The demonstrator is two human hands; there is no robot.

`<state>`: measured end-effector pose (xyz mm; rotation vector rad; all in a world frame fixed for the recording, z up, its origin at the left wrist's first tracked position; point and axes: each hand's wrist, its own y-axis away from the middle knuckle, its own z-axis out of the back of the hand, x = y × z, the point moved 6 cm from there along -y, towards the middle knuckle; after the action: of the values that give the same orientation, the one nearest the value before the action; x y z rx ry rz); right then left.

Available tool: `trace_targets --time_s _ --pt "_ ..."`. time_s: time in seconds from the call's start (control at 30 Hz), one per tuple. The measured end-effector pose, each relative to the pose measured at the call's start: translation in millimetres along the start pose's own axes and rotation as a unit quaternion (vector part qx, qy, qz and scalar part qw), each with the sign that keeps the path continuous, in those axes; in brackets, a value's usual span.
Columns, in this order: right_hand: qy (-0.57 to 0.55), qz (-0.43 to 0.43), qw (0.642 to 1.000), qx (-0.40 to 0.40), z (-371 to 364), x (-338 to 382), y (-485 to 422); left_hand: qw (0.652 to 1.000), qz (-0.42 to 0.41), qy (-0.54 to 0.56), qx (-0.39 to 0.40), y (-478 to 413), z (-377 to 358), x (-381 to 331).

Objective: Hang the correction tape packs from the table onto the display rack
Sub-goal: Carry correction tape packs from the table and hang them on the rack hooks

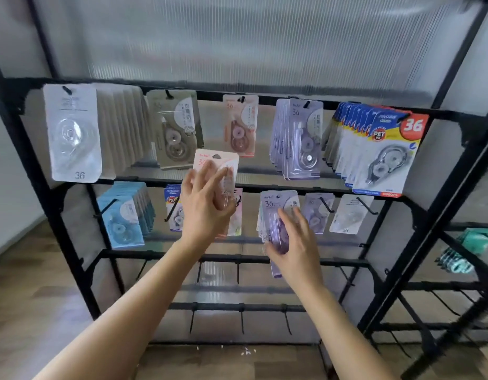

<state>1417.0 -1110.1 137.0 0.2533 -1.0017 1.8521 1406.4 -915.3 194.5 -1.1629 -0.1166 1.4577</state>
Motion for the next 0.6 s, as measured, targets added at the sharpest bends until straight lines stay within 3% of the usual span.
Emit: trace_targets --time_s 0.27,0.6 --pt "-0.003 0.020 1.000 0.001 13.4 -9.9 -18.8 0.997 -0.061 0.001 -0.038 -75.5 -12.5 -46.5" --pt "0.005 0.035 0.999 0.017 8.1 -20.4 -22.9 0.997 -0.035 -0.065 -0.023 -117.8 -38.9 -41.2"
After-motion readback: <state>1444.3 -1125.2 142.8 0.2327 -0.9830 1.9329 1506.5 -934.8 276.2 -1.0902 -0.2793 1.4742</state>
